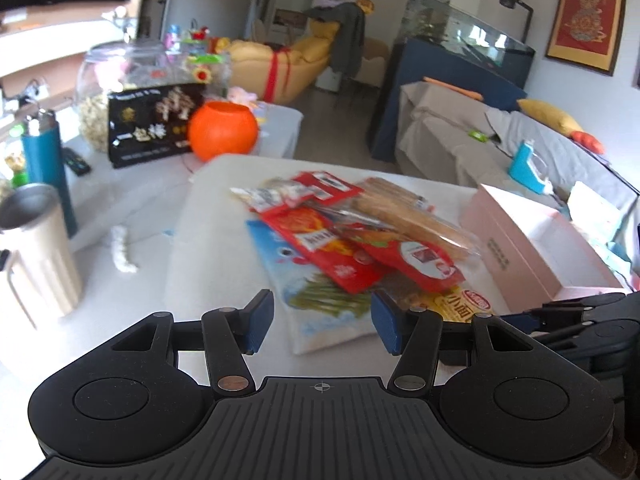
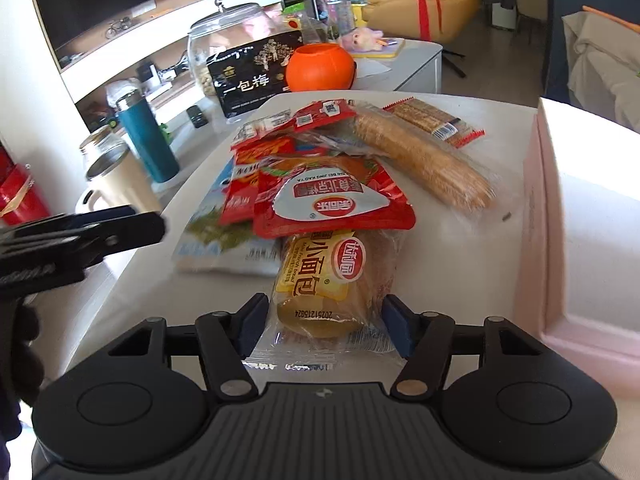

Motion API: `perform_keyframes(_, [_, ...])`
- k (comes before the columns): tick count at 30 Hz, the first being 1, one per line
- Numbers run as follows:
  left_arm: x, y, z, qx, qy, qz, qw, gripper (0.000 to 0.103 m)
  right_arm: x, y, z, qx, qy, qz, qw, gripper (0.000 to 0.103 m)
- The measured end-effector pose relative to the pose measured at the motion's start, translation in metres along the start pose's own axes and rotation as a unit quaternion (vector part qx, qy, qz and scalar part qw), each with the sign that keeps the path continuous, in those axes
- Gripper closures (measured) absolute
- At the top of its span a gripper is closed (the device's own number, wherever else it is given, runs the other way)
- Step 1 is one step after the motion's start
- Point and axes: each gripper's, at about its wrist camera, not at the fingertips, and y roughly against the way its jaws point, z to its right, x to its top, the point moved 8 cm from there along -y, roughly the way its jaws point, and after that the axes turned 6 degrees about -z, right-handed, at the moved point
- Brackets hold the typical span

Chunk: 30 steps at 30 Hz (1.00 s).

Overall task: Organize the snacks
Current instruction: 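Reach the right gripper to the yellow bread bun and grasp it, then lift the bun with the right gripper while the left grasps a red spicy-strip packet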

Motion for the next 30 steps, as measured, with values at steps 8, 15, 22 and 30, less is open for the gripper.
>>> perform_keyframes(8, [-0.003, -0.005, 0.003, 0.009, -0.005, -0.008, 0.9999, 0.044, -0.019, 0.03, 0.032, -0.013, 0.004, 0.026, 1.0, 0.025])
perform_keyframes(15, [-0.008, -0.016, 0.006, 0.005, -0.013, -0.026, 0.9995, 0.044, 0.007, 0.017, 0.049, 0.008, 0.003, 0.048, 0.999, 0.026])
perform_keyframes(22, [0.0, -0.018, 0.0, 0.019, -0.01, -0.023, 0.9995, 0.045, 0.029, 0.0, 0.043, -0.002, 0.012, 0.038, 0.999, 0.053])
perform_keyframes(30, [0.048, -0.06, -0.004, 0.048, 0.006, -0.03, 0.9984, 0.045, -0.016, 0.034, 0.042, -0.023, 0.004, 0.038, 0.999, 0.054])
